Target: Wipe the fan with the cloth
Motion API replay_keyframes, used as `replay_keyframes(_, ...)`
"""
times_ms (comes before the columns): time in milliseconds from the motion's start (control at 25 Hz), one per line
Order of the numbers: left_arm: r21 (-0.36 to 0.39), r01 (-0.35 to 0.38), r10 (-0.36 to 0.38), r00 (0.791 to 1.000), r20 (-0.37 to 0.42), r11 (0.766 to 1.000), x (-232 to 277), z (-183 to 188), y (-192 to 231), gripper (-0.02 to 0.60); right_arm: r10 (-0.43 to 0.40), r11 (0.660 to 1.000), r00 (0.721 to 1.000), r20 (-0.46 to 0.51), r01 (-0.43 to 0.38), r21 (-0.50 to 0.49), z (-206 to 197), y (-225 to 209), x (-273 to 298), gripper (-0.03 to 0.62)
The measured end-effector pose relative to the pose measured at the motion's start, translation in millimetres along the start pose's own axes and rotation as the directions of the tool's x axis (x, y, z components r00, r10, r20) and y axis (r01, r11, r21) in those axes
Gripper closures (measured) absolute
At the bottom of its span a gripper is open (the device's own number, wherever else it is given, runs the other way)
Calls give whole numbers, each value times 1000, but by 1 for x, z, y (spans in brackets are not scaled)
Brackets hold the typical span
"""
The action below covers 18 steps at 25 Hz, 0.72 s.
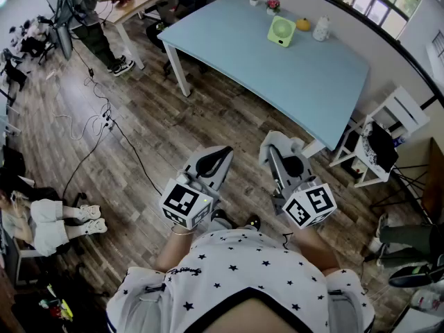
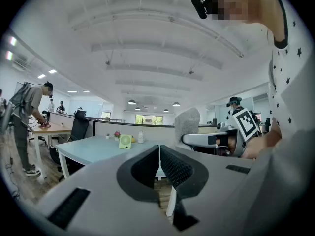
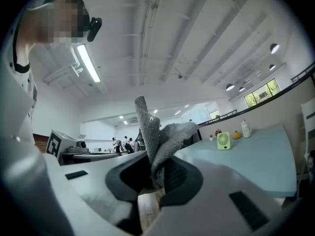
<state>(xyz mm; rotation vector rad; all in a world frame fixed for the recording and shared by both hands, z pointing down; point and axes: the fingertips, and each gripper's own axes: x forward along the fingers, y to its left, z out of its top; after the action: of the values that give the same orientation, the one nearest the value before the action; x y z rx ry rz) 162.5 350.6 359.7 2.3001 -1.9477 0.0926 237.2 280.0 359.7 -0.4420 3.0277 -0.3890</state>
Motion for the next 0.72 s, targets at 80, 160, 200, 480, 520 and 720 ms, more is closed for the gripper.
replay_keyframes(80,3,-2,2,1000,1,1000,2,1,0,550,2,1000,1000,1,-2,-1,0,-2,0,548)
replay_keyframes(160,5,-4,4,1000,2,1000,3,1,-1,549,4,1000,1000,2,-4,-3,0,-3,0,548)
replay_keyframes(200,6,-6,6,1000,2,1000,3,0,-2,549,6,1000,1000,3,-6,-4,0,-3,-1,549)
replay_keyframes(480,8,-14,14,1000,-1,1000,5,0,-11,550,-7,1000,1000,25,6,16,3,-11,-12,548)
replay_keyframes(520,10,-14,14,1000,0,1000,7,0,-13,549,-7,1000,1000,27,7,23,2,-13,-14,548)
replay_keyframes(720,20,-14,14,1000,0,1000,13,3,-21,550,4,999,999,38,-6,45,5,-19,-19,545)
